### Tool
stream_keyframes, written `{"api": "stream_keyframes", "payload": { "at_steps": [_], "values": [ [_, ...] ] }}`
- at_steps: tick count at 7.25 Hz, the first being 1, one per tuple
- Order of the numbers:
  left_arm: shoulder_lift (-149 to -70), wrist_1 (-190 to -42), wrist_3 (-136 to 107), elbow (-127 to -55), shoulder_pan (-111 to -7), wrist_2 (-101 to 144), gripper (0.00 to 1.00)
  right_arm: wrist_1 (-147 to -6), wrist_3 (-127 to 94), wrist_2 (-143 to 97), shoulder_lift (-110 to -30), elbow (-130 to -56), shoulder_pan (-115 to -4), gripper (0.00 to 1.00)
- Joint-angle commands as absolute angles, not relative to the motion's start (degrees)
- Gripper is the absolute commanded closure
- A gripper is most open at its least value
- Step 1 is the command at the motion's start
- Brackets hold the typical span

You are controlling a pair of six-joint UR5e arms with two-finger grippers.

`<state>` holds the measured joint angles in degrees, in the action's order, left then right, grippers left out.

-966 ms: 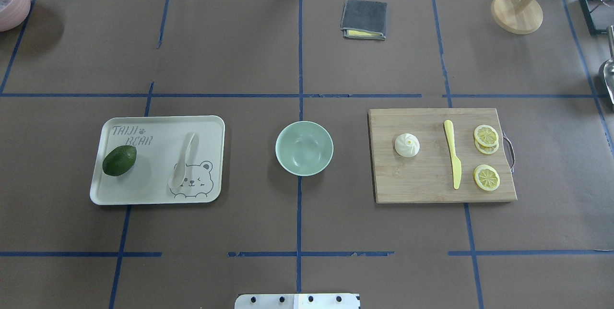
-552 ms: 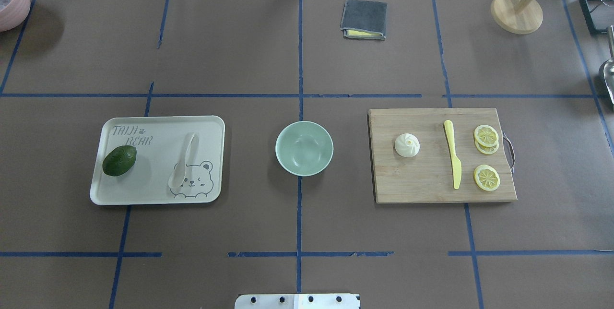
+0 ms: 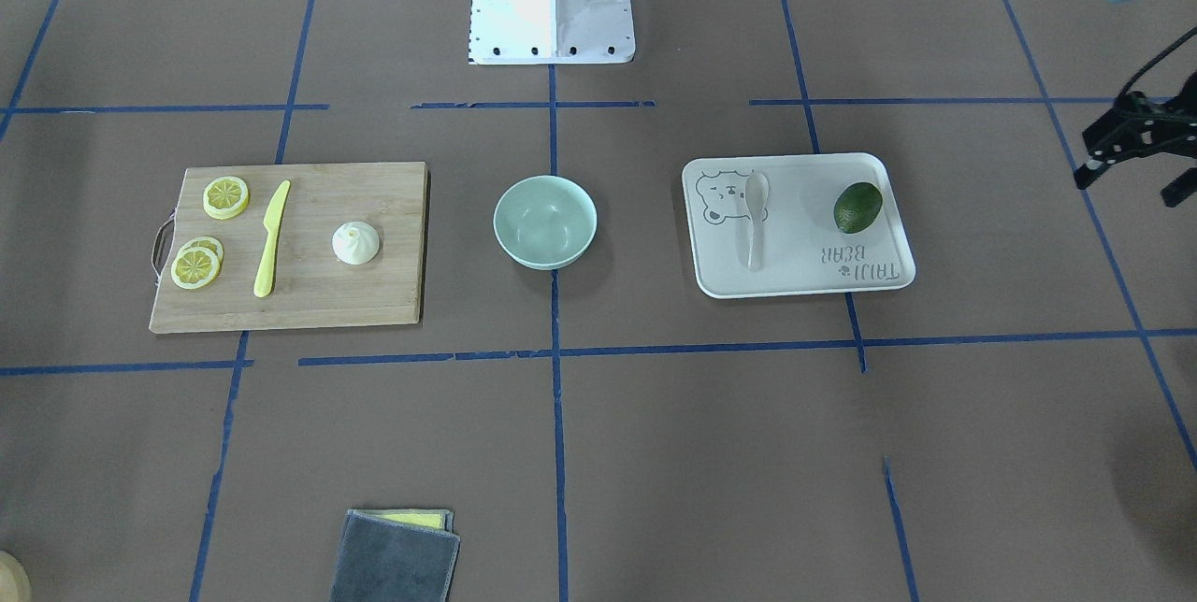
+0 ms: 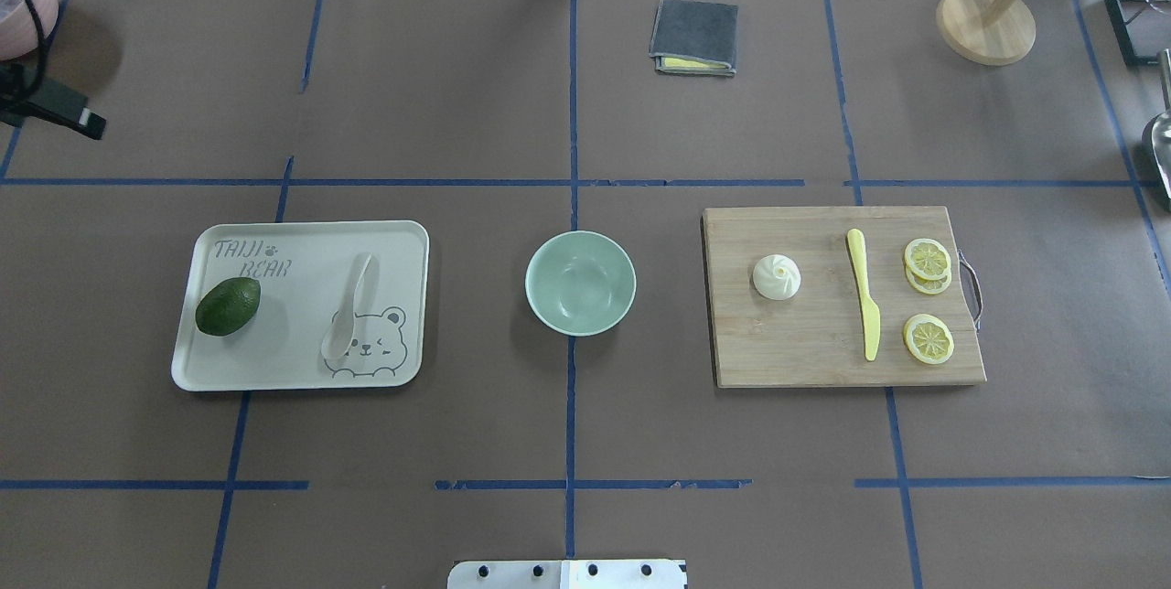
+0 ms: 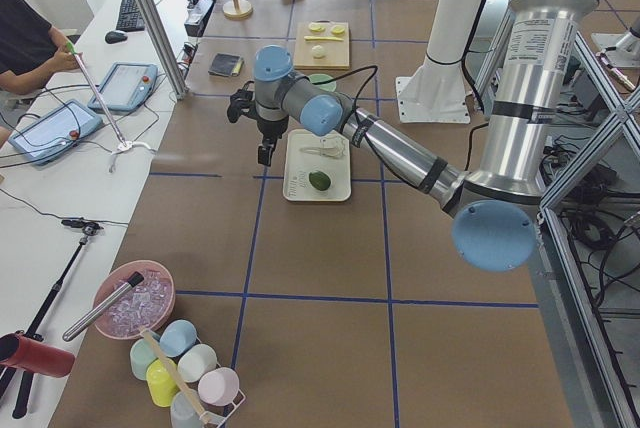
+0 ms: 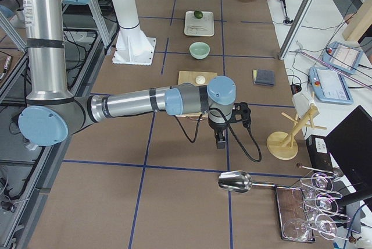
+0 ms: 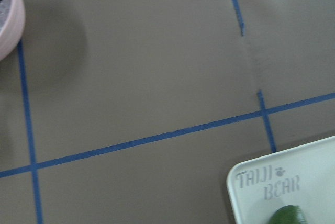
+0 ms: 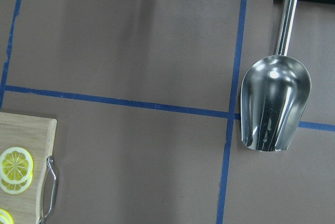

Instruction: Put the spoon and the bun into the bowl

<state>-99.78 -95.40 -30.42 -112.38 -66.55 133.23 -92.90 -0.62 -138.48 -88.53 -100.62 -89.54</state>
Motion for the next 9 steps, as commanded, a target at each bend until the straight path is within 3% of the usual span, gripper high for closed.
{"api": "stream_keyframes", "payload": {
  "at_steps": [1,4,9],
  "values": [
    [-100.9,-106.5,-46.1,-110.1,-56.7,127.8,0.0,-91.7,-8.4,-138.9,-86.8,-100.6,-86.8,0.0],
    [-103.5,-111.5,-57.7,-106.2,-44.6,114.5,0.0,-77.1,-32.4,-139.2,-86.2,-101.8,-79.7,0.0],
    [-107.2,-111.5,-62.8,-99.8,-37.5,108.9,0.07,-77.0,-44.5,-138.2,-85.9,-107.7,-70.5,0.0]
  ]
}}
